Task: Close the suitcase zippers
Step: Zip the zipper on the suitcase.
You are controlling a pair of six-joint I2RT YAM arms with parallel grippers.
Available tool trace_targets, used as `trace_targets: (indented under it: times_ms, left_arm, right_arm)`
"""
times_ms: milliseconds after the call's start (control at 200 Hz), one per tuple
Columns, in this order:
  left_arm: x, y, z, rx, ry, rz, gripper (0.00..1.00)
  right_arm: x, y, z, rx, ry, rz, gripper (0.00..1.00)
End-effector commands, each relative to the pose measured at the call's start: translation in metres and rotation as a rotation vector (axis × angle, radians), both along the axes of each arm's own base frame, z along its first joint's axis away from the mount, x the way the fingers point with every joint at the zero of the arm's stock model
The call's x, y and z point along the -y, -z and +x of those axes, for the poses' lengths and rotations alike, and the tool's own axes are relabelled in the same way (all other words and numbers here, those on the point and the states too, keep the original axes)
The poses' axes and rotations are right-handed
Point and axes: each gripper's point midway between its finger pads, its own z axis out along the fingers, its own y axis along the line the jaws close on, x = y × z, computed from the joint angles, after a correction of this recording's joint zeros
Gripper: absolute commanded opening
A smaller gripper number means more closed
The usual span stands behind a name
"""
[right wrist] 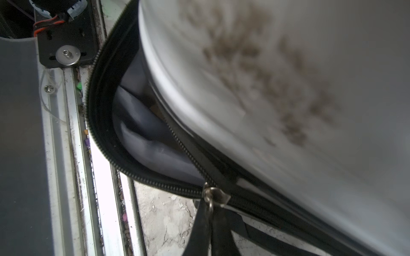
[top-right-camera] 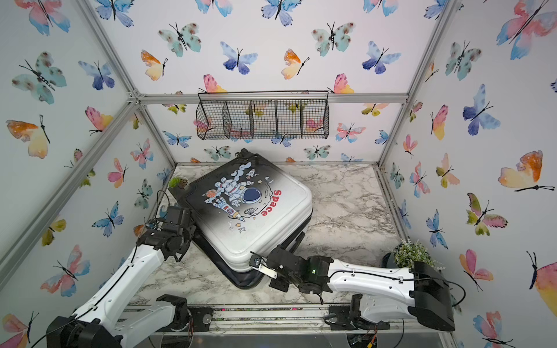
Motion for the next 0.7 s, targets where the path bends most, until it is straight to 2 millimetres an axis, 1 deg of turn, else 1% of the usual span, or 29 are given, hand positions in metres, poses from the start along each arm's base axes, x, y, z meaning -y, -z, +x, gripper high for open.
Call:
trace_targets:
  times_ms: [0, 70, 205, 235, 250, 385, 461, 511, 551, 636, 696]
  left_arm:
    - [0.061, -0.048, 0.013, 0.164, 0.084, -0.306, 0.0]
    - [0.045, -0.044, 0.006, 0.165, 0.053, -0.237, 0.0]
    - [0.031, -0.034, -0.003, 0.176, 0.049, -0.224, 0.0]
    - [0.029, -0.034, -0.005, 0.176, 0.043, -0.223, 0.0]
    - [0.028, -0.034, -0.006, 0.178, 0.041, -0.223, 0.0]
    - [0.03, -0.035, -0.007, 0.184, 0.054, -0.238, 0.0]
    - [0.04, -0.032, -0.008, 0.169, 0.089, -0.277, 0.0]
    - [0.048, -0.026, -0.009, 0.149, 0.107, -0.317, 0.0]
    - [0.054, -0.02, -0.011, 0.139, 0.108, -0.347, 0.0]
    - [0.066, -0.016, -0.012, 0.155, 0.112, -0.378, 0.0]
    - [0.075, -0.01, -0.014, 0.134, 0.11, -0.391, 0.0]
  right_arm:
    - [-0.076, -0.123, -0.025, 0.01, -0.144, 0.478, 0.03]
    - [-0.058, -0.113, 0.0, 0.039, -0.055, 0.421, 0.03]
    - [-0.016, -0.094, 0.047, 0.072, 0.089, 0.278, 0.03]
    - [-0.008, -0.087, 0.052, 0.076, 0.103, 0.232, 0.03]
    - [-0.001, -0.084, 0.062, 0.081, 0.13, 0.215, 0.03]
    - [0.031, -0.064, 0.097, 0.098, 0.213, 0.123, 0.03]
    - [0.045, -0.057, 0.114, 0.101, 0.247, 0.084, 0.03]
    - [0.046, -0.058, 0.117, 0.1, 0.245, 0.09, 0.03]
    - [0.042, -0.062, 0.115, 0.103, 0.22, 0.111, 0.03]
    - [0.032, -0.071, 0.102, 0.077, 0.148, 0.187, 0.03]
    - [0.026, -0.076, 0.093, 0.049, 0.11, 0.243, 0.02]
